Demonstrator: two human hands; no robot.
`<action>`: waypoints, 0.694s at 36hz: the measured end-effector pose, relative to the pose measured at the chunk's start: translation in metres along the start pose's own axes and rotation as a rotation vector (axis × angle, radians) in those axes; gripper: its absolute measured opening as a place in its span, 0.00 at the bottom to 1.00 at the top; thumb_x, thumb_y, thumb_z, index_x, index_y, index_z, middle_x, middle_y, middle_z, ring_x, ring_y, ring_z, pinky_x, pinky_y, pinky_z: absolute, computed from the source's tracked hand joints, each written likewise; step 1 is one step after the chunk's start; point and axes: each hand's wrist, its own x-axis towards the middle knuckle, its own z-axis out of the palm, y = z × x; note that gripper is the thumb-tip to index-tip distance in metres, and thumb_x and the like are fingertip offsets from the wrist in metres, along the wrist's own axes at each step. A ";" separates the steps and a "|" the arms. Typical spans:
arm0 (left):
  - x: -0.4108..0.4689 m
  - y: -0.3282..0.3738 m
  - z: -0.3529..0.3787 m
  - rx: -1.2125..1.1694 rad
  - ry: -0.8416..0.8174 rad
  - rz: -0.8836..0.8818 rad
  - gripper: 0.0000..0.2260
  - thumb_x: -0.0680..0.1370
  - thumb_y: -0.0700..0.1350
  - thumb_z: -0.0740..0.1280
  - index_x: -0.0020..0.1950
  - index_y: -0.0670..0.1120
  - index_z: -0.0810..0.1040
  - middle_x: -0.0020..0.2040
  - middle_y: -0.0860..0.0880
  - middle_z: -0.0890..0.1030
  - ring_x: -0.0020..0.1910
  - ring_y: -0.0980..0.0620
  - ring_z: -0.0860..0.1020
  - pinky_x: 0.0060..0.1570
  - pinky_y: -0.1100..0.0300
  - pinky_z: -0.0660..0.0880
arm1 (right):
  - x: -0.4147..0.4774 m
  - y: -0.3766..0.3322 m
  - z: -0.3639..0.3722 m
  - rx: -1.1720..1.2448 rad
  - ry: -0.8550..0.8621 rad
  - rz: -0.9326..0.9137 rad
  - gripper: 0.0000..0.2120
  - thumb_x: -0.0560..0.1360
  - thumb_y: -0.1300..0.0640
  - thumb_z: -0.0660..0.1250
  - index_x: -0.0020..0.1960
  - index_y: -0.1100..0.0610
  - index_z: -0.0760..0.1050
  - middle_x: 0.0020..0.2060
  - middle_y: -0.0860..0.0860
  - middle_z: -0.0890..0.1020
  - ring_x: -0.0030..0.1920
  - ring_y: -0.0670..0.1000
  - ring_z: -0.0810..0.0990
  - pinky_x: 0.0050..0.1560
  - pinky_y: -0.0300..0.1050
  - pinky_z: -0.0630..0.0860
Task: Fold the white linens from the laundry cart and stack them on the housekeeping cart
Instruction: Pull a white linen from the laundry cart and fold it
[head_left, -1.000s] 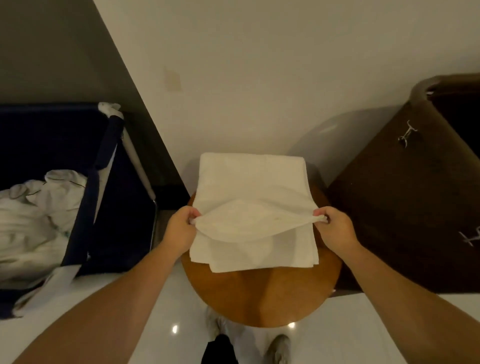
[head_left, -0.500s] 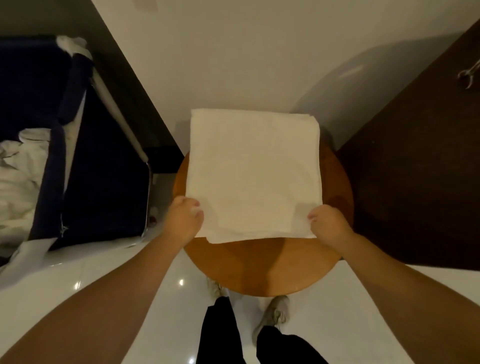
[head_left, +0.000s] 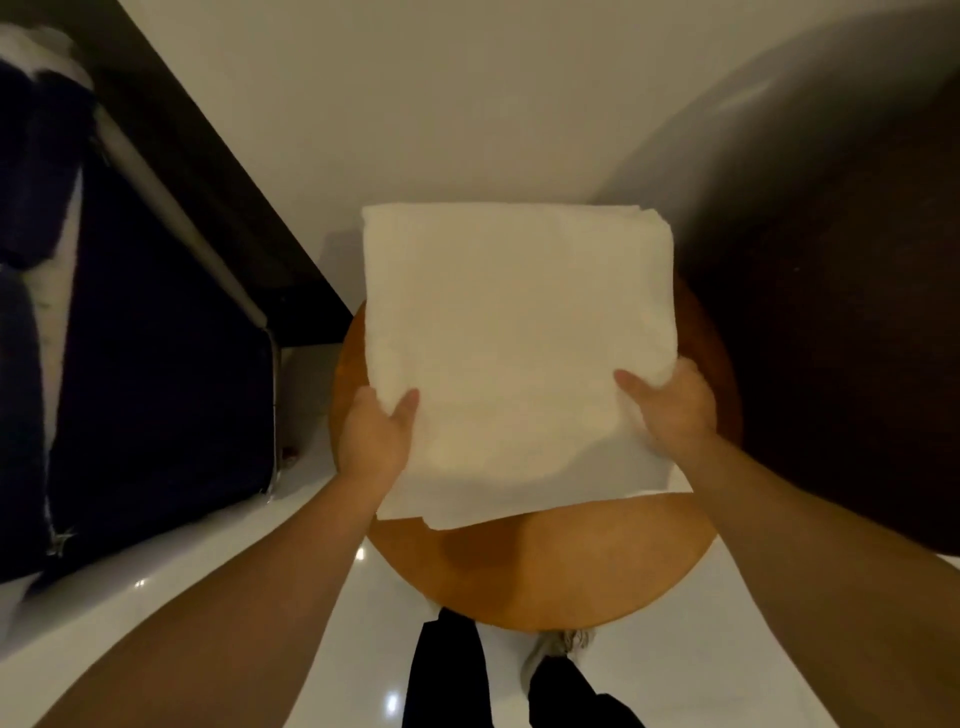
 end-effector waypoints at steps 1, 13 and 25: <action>-0.001 0.003 -0.001 0.008 0.017 0.018 0.16 0.78 0.57 0.64 0.55 0.46 0.70 0.53 0.46 0.78 0.51 0.46 0.77 0.51 0.55 0.73 | 0.000 -0.004 -0.005 -0.003 -0.003 -0.021 0.31 0.69 0.39 0.72 0.61 0.60 0.69 0.55 0.57 0.78 0.55 0.60 0.78 0.52 0.54 0.76; 0.004 0.022 -0.016 0.012 -0.035 -0.017 0.20 0.77 0.57 0.65 0.56 0.42 0.73 0.51 0.48 0.77 0.52 0.46 0.77 0.48 0.55 0.73 | 0.012 -0.022 -0.024 -0.012 -0.017 -0.189 0.21 0.74 0.43 0.68 0.57 0.57 0.69 0.51 0.54 0.77 0.50 0.56 0.77 0.48 0.52 0.76; 0.028 -0.003 -0.004 -0.458 -0.286 -0.342 0.37 0.62 0.61 0.78 0.68 0.51 0.73 0.58 0.51 0.80 0.55 0.48 0.79 0.60 0.46 0.75 | 0.046 0.009 0.000 0.444 -0.465 0.048 0.34 0.58 0.39 0.79 0.61 0.50 0.76 0.54 0.49 0.83 0.51 0.51 0.82 0.54 0.51 0.79</action>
